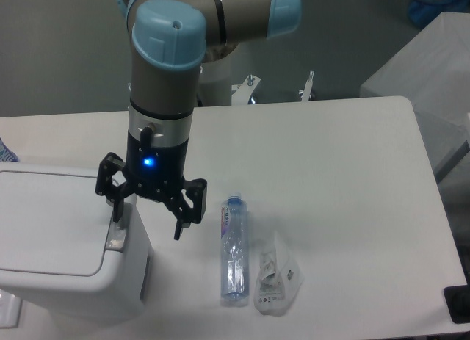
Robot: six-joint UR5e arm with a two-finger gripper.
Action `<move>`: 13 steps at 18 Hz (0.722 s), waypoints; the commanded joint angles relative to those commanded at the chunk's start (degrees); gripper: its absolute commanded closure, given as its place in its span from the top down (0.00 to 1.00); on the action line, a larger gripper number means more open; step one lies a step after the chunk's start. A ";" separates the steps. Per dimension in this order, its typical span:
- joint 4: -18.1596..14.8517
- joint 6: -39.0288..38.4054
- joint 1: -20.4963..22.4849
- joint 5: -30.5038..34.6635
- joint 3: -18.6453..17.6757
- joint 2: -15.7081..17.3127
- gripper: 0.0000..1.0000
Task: Open the trash can
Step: 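Press the gripper finger down on the trash can's lid button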
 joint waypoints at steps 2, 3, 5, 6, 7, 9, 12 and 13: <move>0.00 0.17 0.00 0.09 -0.26 0.00 1.00; 0.09 0.18 0.00 0.09 -0.35 0.00 1.00; 0.44 0.18 0.00 0.09 -0.70 0.09 1.00; 0.44 0.26 0.00 0.17 -0.88 0.17 1.00; 0.44 0.26 0.00 0.18 -0.88 0.18 1.00; 0.53 0.26 0.00 0.18 -0.88 0.18 1.00; 1.32 0.18 0.00 0.18 -1.14 0.09 1.00; 1.32 0.18 0.00 0.18 -1.14 0.09 1.00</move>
